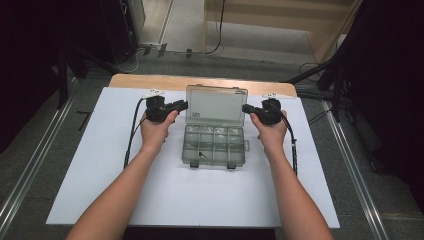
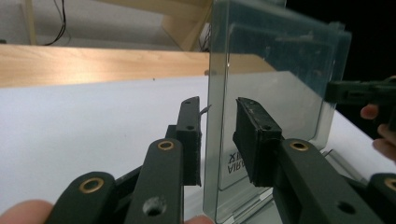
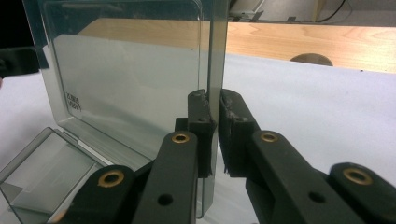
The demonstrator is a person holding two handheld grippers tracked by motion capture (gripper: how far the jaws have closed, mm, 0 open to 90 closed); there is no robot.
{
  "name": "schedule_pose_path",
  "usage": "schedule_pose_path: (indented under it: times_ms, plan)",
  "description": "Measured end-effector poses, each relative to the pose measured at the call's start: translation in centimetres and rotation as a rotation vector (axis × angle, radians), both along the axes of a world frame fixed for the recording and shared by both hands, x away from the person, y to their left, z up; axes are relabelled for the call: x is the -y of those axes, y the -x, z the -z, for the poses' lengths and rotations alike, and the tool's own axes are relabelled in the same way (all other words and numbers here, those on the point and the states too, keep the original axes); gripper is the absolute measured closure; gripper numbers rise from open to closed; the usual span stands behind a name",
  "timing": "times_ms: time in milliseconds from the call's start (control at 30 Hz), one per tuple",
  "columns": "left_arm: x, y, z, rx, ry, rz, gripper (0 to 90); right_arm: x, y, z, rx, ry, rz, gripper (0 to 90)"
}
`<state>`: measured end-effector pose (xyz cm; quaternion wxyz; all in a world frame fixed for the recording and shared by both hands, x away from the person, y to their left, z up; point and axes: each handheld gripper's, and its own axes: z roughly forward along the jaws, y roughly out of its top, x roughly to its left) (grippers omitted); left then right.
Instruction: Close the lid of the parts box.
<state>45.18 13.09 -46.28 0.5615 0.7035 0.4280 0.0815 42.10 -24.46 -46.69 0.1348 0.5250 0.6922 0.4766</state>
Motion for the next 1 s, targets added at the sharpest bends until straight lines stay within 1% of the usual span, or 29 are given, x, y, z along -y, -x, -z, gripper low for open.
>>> schedule_pose_path:
  times_ms: [67, 133, 233, 267, 333, 467, 567, 600, 733, 767, 900, 933, 1000]
  plan:
    - [-0.4, -0.2, -0.3, -0.003, 0.022, 0.002, 72.0, 0.0, 0.1, 0.0, 0.01, 0.003, 0.001, 85.6]
    - [-0.6, -0.5, -0.5, -0.012, 0.041, -0.009, 76.0, -0.1, 0.2, 0.1, 0.02, 0.005, 0.002, 85.6]
    - [-0.6, -1.0, -0.6, -0.037, 0.053, -0.028, 83.9, -0.1, 0.4, 0.2, 0.035, 0.004, -0.001, 85.6]
    - [-0.6, -1.3, -0.5, -0.053, 0.057, -0.025, 87.6, 0.0, 0.5, 0.2, 0.042, 0.007, -0.003, 85.6]
    - [-0.3, -1.8, -0.3, -0.073, 0.053, -0.025, 89.9, 0.0, 0.6, 0.2, 0.053, 0.009, -0.006, 85.5]
    - [0.2, -2.6, -0.1, -0.109, 0.046, -0.025, 90.0, -0.1, 0.8, 0.3, 0.08, 0.026, -0.014, 85.3]
    - [0.5, -3.3, -0.1, -0.14, 0.041, -0.013, 90.0, -0.1, 1.0, 0.3, 0.093, 0.033, -0.017, 85.1]
    - [0.6, -3.6, -0.1, -0.152, 0.048, 0.001, 90.0, -0.1, 1.0, 0.3, 0.094, 0.034, -0.017, 85.1]
    - [1.1, -4.0, -0.4, -0.159, 0.057, 0.019, 90.0, -0.1, 1.1, 0.4, 0.107, 0.035, -0.017, 84.9]
    - [1.2, -4.0, -0.5, -0.163, 0.058, 0.021, 90.0, -0.1, 1.1, 0.4, 0.117, 0.038, -0.021, 84.8]
    - [1.1, -4.0, -0.6, -0.167, 0.074, 0.037, 90.0, -0.1, 1.3, 0.4, 0.126, 0.041, -0.029, 84.2]
    - [1.0, -4.0, -0.6, -0.167, 0.082, 0.045, 90.0, -0.1, 1.3, 0.4, 0.128, 0.042, -0.03, 83.6]
    - [0.9, -3.9, -0.7, -0.166, 0.081, 0.056, 90.0, 0.0, 1.4, 0.3, 0.13, 0.039, -0.033, 78.9]
